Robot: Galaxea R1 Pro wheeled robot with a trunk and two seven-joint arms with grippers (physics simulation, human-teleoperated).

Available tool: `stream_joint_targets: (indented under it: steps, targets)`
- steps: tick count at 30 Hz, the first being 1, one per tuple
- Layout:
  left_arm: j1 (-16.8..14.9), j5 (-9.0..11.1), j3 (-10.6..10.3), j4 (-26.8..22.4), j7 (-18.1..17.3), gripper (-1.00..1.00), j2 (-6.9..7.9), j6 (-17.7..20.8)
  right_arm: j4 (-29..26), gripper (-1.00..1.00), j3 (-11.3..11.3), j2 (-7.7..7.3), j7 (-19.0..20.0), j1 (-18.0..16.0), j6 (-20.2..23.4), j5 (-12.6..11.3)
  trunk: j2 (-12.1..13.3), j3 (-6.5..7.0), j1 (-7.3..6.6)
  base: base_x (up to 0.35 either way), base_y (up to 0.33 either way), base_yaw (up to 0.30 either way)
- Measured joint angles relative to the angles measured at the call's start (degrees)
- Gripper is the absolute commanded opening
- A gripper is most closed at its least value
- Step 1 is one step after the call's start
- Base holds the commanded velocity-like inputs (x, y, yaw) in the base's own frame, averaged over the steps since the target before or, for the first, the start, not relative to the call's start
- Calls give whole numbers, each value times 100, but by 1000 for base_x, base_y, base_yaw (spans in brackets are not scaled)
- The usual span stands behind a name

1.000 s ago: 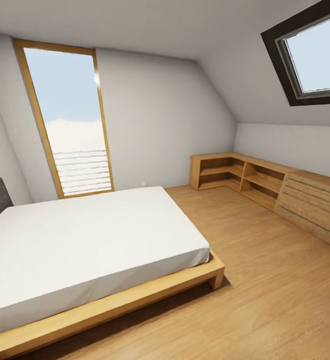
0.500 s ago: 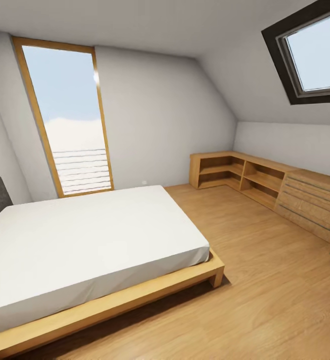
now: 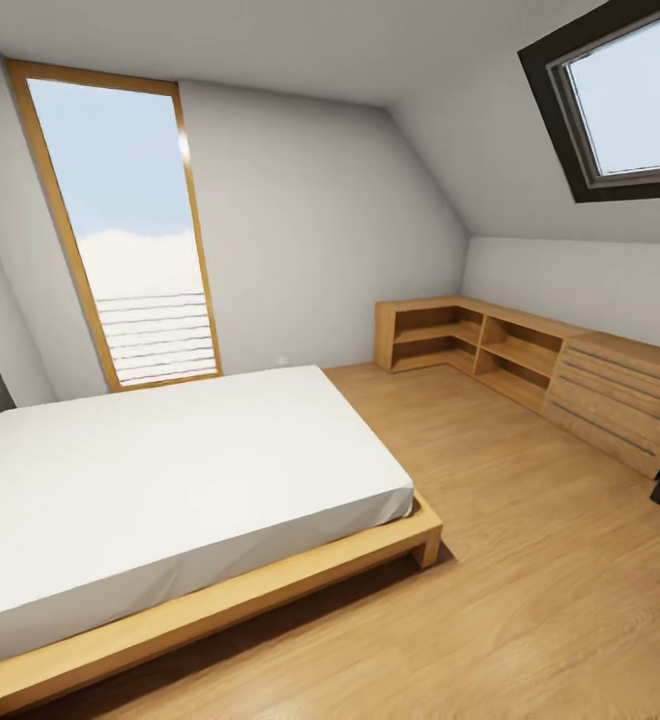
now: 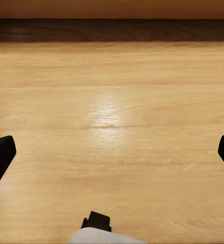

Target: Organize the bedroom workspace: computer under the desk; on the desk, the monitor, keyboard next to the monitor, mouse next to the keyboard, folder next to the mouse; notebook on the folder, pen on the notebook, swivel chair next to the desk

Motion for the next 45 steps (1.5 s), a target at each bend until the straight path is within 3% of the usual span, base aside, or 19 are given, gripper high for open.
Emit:
stream_joint_targets:
  steps: [19,33,45]
  targets:
    - [0,-9,-11,-1,2,100,-3,12,-36,100,2,-10,36,1,-10,54,1,-91,2,-77,-286,-250]
    - [0,-7,-6,-1,1,100,-1,11,-58,100,4,-34,38,1,-24,32,1,-107,0,-18,-37,-285]
    - [0,-8,-6,-1,1,100,-1,13,-44,100,1,-37,39,0,-294,24,1,-151,0,-1,-1,-259]
